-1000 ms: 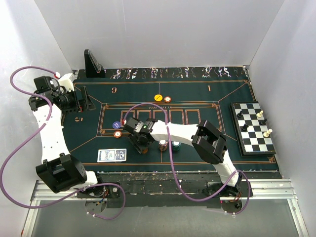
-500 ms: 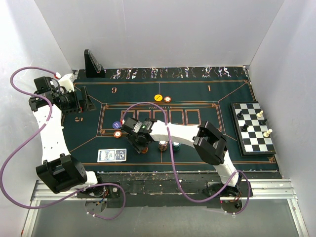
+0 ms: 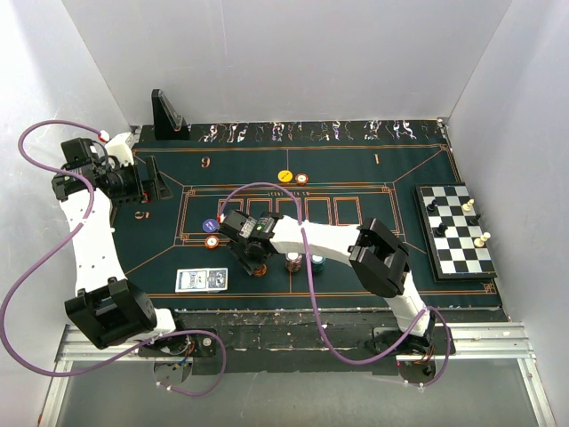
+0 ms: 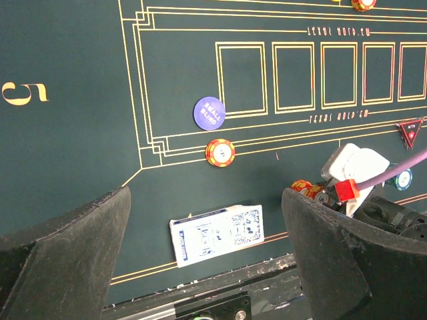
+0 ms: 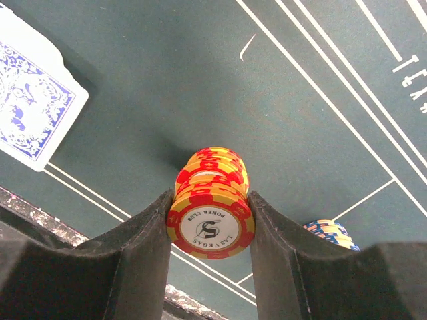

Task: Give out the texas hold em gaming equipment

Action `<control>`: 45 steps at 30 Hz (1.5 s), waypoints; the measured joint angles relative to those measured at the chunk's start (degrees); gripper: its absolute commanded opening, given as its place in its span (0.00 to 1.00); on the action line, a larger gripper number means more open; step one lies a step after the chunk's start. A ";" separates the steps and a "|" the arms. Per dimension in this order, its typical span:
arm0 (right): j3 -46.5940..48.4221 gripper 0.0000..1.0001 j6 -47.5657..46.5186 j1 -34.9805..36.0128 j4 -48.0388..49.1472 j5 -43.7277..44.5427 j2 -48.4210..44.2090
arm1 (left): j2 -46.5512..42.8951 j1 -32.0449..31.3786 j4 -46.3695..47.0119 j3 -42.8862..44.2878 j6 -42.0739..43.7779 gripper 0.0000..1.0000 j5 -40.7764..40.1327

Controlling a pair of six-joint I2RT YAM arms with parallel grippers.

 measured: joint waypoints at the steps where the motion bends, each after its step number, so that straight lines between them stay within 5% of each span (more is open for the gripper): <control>1: 0.00 0.39 0.00 0.00 0.00 0.07 0.00 | 0.00 0.00 0.00 0.00 0.00 0.98 0.00; 6: 0.00 0.15 0.02 -0.42 -0.09 0.57 -0.42 | 0.00 0.00 0.00 0.00 0.04 0.98 -0.02; 14: -3.54 0.09 0.68 -8.28 -0.17 0.13 -14.32 | 0.00 0.00 -0.02 0.00 0.07 0.98 -0.02; 19: -9.51 0.09 1.68 -16.68 -0.17 1.79 -25.79 | 0.00 0.00 -0.04 0.00 0.33 0.98 -0.02; 30: -40.52 0.11 9.86 -35.30 -0.44 2.97 -40.11 | 0.00 0.00 -0.02 0.00 0.44 0.98 0.52; 45: -48.59 0.24 16.33 -39.47 5.40 3.93 -38.95 | 0.00 0.00 -0.17 -0.11 1.14 0.98 2.12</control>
